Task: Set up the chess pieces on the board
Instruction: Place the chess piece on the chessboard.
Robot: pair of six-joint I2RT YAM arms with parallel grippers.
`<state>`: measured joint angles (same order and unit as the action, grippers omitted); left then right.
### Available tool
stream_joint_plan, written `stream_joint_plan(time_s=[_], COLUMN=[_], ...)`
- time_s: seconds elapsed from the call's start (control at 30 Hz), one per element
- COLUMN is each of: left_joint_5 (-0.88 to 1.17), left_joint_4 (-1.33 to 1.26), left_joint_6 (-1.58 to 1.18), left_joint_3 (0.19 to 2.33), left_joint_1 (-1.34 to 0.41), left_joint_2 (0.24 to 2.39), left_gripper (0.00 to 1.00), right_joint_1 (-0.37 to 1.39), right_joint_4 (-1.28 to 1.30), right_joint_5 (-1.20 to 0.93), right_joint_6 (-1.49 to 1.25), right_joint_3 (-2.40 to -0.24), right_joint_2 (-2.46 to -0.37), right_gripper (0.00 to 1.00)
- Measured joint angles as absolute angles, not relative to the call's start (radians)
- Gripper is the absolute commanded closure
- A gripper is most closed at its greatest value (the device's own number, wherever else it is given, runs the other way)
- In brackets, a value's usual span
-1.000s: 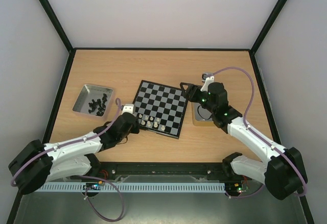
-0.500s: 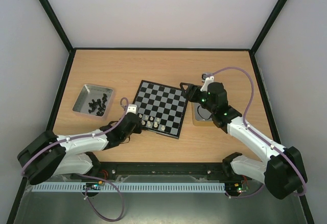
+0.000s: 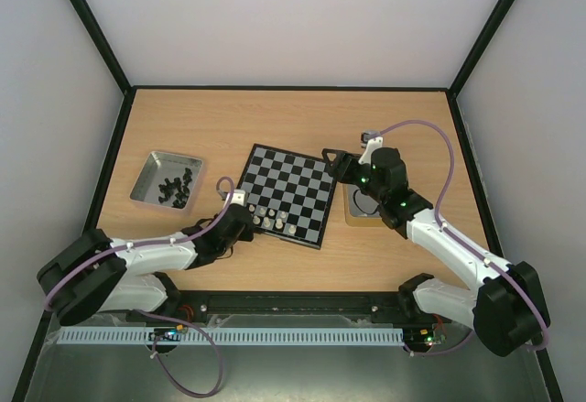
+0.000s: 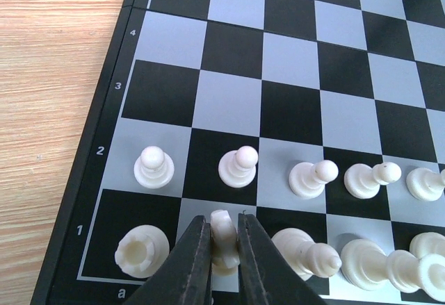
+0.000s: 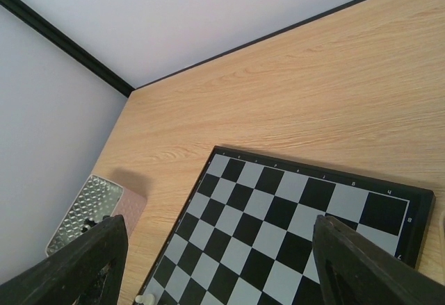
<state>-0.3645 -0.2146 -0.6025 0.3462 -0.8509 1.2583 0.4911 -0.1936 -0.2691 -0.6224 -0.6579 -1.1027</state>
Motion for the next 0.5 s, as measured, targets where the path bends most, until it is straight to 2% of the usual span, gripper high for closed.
stream_joint_plan(time_s=[0.3,0.5], left_joint_5=[-0.364,-0.363], left_joint_4=[-0.199,-0.187], left_joint_6=[-0.603,-0.603], left_joint_3=[0.337,0.337], left_joint_1=[-0.851,-0.851], left_joint_2=[1.196,1.150], left_gripper=[0.75,0.74], right_joint_1=[0.491,0.491], right_joint_4=[-0.194,-0.194], right_joint_5=[-0.264,-0.264], right_joint_6=[-0.622,-0.622], right_joint_3=[-0.658,-0.658], right_joint_2=[-1.098,-1.097], right_gripper=[0.28,0.28])
